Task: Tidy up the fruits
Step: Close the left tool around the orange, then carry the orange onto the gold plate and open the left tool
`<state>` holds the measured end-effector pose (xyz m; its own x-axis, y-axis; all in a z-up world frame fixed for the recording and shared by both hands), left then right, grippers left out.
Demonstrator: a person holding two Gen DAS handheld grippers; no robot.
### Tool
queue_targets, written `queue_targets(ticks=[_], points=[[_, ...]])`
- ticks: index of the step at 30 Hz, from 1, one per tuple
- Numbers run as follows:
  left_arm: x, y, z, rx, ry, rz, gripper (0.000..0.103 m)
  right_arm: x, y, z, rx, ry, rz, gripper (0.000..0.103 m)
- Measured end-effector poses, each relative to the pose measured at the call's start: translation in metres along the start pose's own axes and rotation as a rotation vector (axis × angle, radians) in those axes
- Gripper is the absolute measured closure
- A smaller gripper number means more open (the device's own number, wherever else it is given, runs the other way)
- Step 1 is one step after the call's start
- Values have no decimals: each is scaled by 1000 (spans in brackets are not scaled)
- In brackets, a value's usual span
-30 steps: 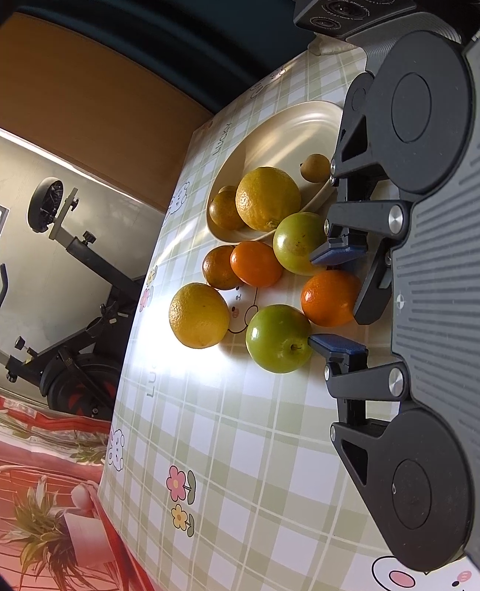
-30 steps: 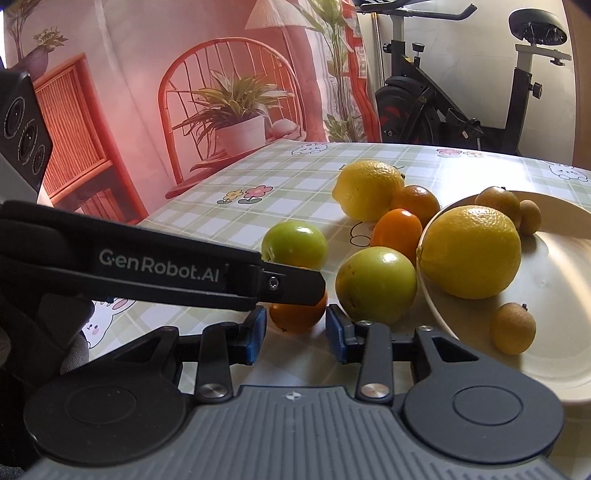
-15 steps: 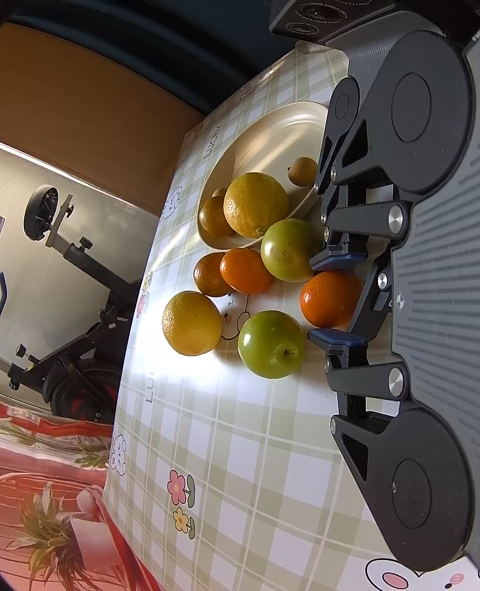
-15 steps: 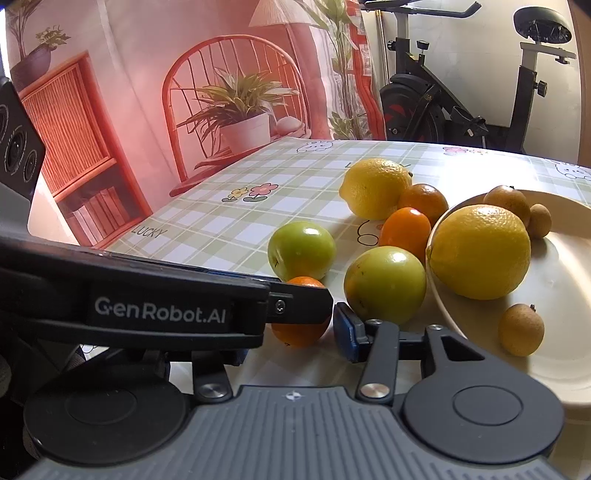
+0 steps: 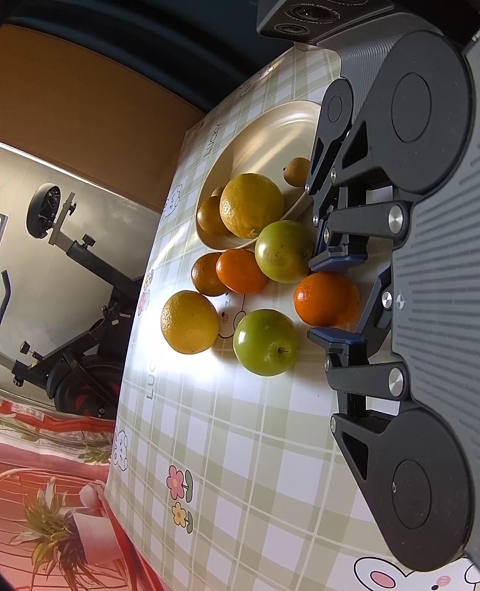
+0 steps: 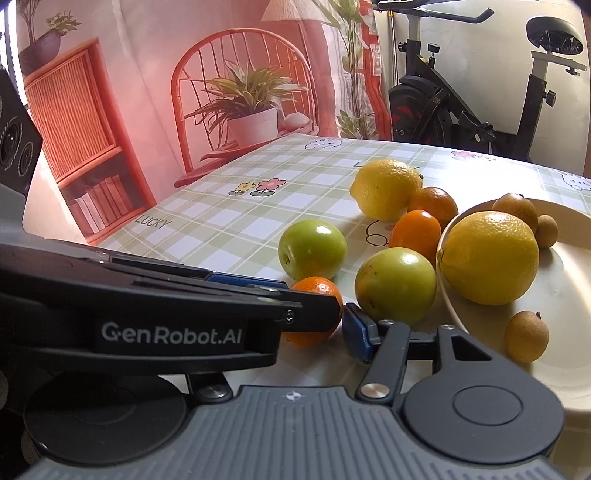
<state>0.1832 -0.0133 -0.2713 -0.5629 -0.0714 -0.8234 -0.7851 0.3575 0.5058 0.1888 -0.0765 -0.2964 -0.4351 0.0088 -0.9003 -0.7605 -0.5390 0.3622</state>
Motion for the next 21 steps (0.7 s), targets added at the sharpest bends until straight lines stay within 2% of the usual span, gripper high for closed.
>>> queue_targets(ticks=[5,9,16,21], points=[[0,0,-1,-4,-6,-6,69,-1,2,-2,12,-1,-6,49],[-1,2,0,-20,-13,-12,69,-1,3,-4,22,-14,-17,63],[-3,7,-1,-18,-14,-21,69,-3,7,-2,19,4,-39,63],[-9,15,-13,-8,-67,-60,68,-8,23,1,36,25,-122,63]])
Point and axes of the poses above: each gripper's, at about its wrist camera, not at the fingertips, and y roughly against the way its jaws point, z to its left, x to its underside, the point moved 8 cm from there along -y, roughly the way its jaws point, and after that the axes turned 11 degrees about -z, right-handed, at the moved point
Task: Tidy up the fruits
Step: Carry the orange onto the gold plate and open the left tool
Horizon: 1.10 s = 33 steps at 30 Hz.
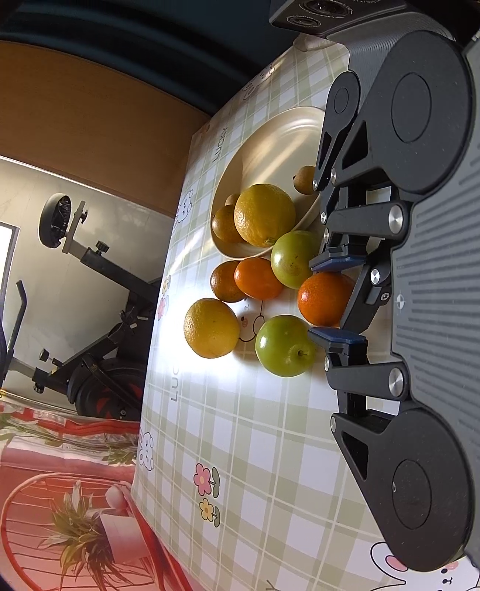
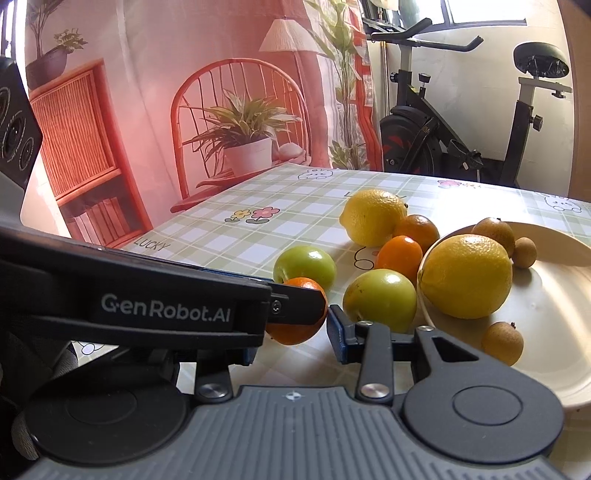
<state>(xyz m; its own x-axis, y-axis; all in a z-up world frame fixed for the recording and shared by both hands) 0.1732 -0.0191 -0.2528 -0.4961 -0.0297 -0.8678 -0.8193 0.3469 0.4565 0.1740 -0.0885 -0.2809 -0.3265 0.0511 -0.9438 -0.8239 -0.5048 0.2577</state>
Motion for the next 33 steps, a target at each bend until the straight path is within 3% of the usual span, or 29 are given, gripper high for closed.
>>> queue_targets(ticks=[9,19,33], points=[[-17,2,-47,88,-154,-59,68,-19,34,-25,91,-26,-112,63],[-14,-38,-83,169,-204,8,68,-14,52,-71,228,-103,-125,63],[-15,-68,-84,134,-188,45,68,-11,33,-86,267,-87,-77,65]])
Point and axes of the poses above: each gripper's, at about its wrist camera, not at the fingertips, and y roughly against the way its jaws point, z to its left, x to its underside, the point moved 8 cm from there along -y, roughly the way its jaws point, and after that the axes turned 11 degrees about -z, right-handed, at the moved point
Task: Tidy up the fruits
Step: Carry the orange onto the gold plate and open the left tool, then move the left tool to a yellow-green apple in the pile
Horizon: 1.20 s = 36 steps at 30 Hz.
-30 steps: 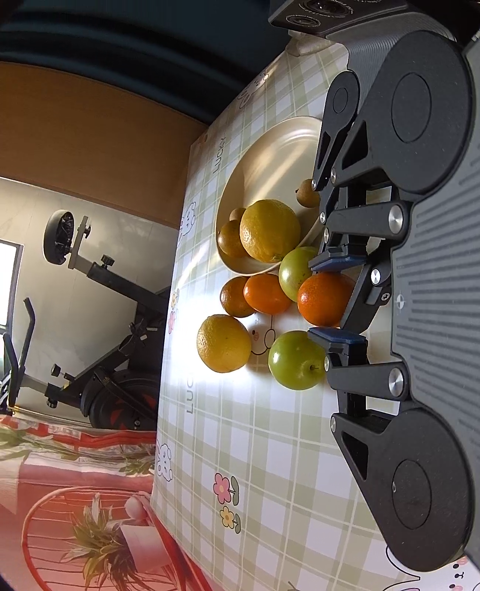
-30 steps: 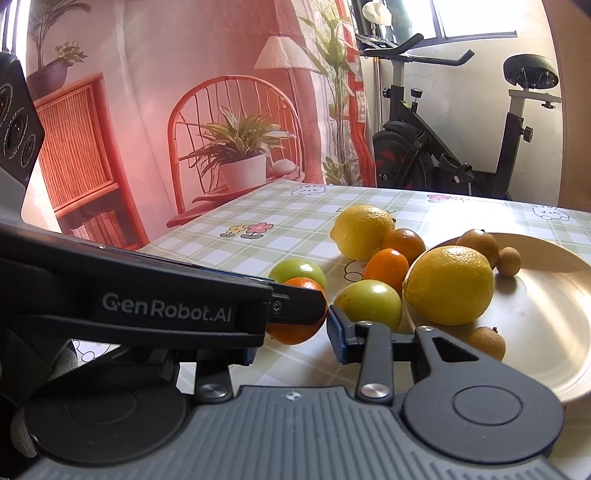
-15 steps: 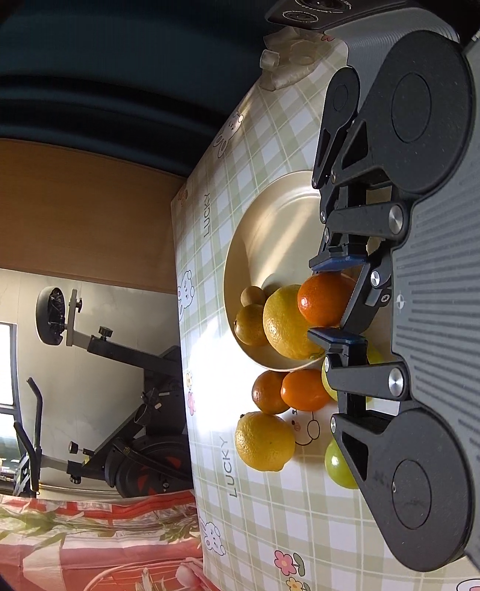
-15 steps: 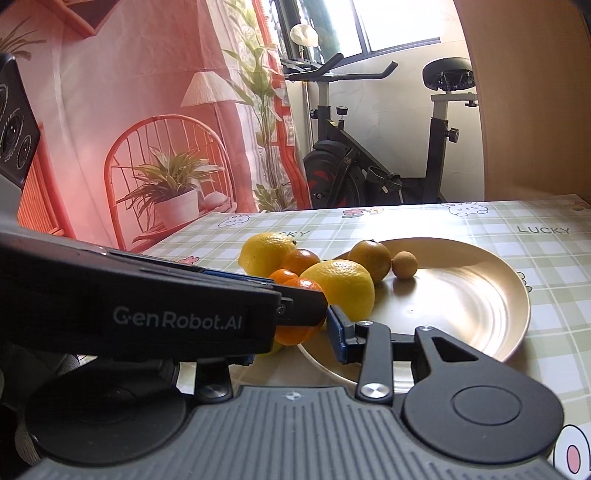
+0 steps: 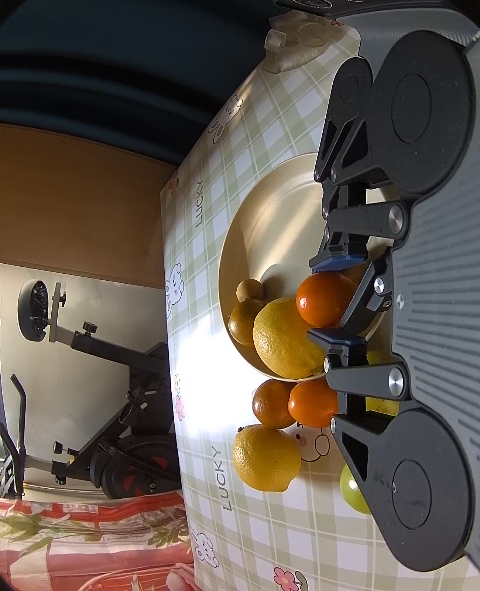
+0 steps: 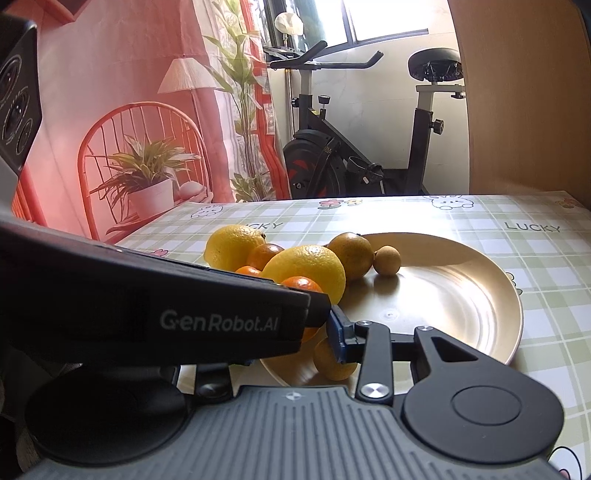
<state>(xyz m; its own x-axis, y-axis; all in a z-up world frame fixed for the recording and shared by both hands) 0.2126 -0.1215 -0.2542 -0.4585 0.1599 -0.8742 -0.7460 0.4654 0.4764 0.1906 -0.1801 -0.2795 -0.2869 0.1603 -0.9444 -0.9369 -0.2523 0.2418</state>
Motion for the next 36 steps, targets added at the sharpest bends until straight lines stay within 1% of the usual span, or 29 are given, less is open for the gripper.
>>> queue_targets(ticks=[4,10,12,14,18,21,26,29,32,36], points=[[0,-4,6,-13,17,10,68,0,-7,0,-3,8,23,65],[1,-3,6,-6,16,10,68,0,-5,1,-1,9,18,65],[0,-1,6,-2,23,6,68,0,-3,1,-1,11,8,64],[-2,2,8,1,37,-5,68,-2,2,0,0,12,-22,63],[-5,19,17,0,95,-46,68,-4,6,1,-5,14,-51,62],[-8,34,32,-17,164,-83,68,-6,10,2,-11,14,-80,62],[-6,56,68,-87,247,-109,68,-9,15,5,-28,16,-111,62],[-3,67,86,-123,270,-118,68,-10,16,9,-38,34,-121,62],[0,74,99,-149,293,-115,68,-9,17,21,-59,98,-126,62],[5,77,106,-162,308,-109,68,-3,14,40,-114,145,-99,62]])
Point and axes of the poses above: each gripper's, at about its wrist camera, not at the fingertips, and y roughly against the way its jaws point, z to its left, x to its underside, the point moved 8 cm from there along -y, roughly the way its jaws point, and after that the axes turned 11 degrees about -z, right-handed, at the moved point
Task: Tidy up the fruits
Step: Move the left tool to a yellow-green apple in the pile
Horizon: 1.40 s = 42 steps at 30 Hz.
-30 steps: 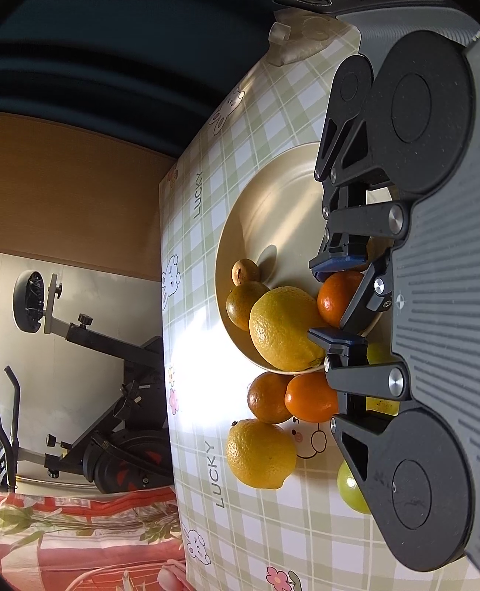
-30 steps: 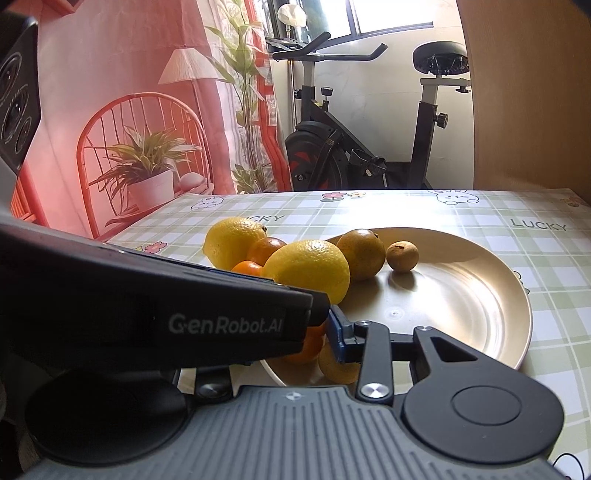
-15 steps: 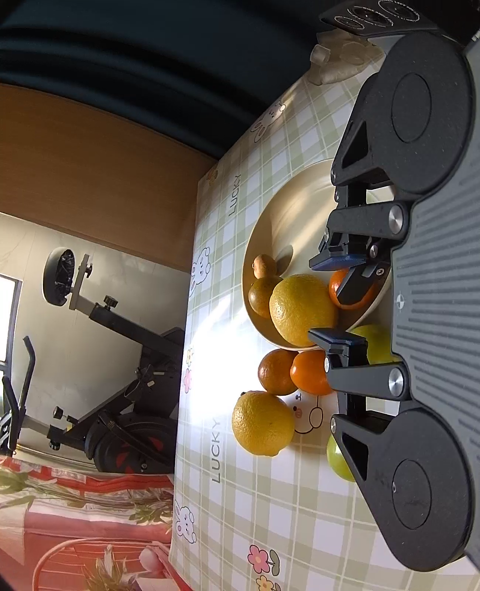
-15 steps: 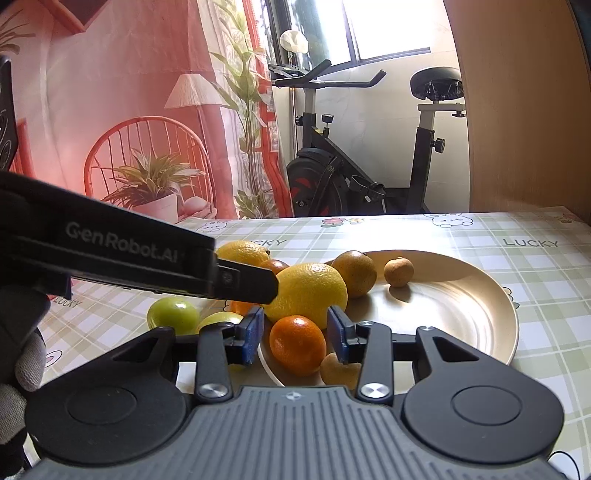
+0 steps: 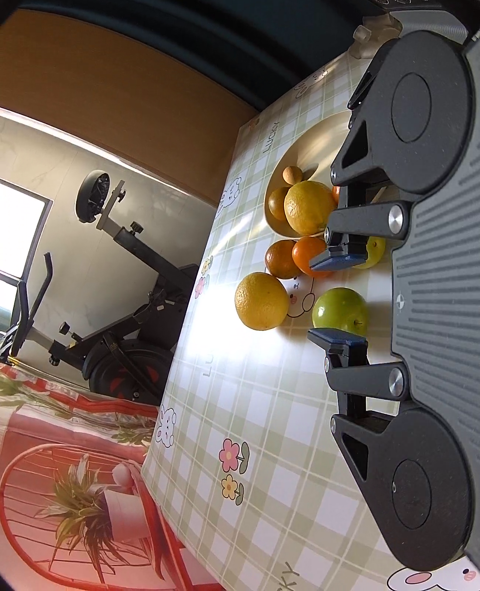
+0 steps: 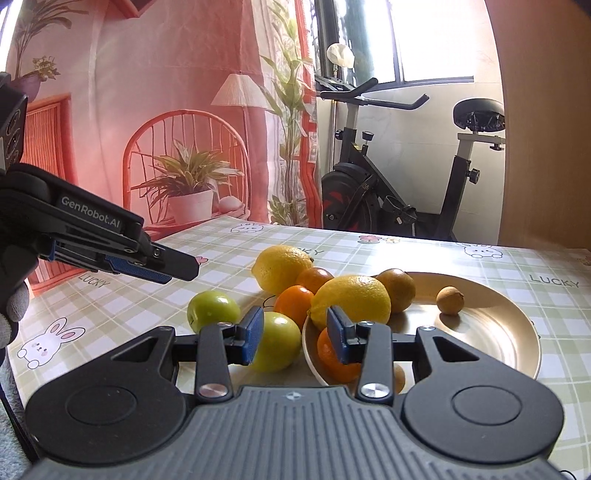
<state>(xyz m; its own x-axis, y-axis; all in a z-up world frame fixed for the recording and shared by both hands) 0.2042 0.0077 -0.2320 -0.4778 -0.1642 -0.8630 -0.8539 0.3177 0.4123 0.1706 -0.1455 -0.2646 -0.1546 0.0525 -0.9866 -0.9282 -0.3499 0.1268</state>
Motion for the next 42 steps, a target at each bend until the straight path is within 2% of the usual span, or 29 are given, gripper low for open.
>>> queue_targets(ticks=[3,10,22,28,30,37,42], points=[[-1,0,-1,8,2,1,68,4,-5,13,-39,28,20,62],[7,-2,-1,21,4,16,68,7,-18,17,-56,20,53,62],[9,-4,2,10,24,30,66,13,-36,17,-29,12,119,50],[10,-5,0,18,21,35,64,14,-35,21,-47,24,119,45],[11,-6,-1,23,20,41,59,14,-33,22,-59,22,113,45],[11,-11,-9,60,20,59,59,12,-29,30,-101,49,88,45],[17,-24,-24,102,3,120,59,12,-29,30,-103,44,88,45]])
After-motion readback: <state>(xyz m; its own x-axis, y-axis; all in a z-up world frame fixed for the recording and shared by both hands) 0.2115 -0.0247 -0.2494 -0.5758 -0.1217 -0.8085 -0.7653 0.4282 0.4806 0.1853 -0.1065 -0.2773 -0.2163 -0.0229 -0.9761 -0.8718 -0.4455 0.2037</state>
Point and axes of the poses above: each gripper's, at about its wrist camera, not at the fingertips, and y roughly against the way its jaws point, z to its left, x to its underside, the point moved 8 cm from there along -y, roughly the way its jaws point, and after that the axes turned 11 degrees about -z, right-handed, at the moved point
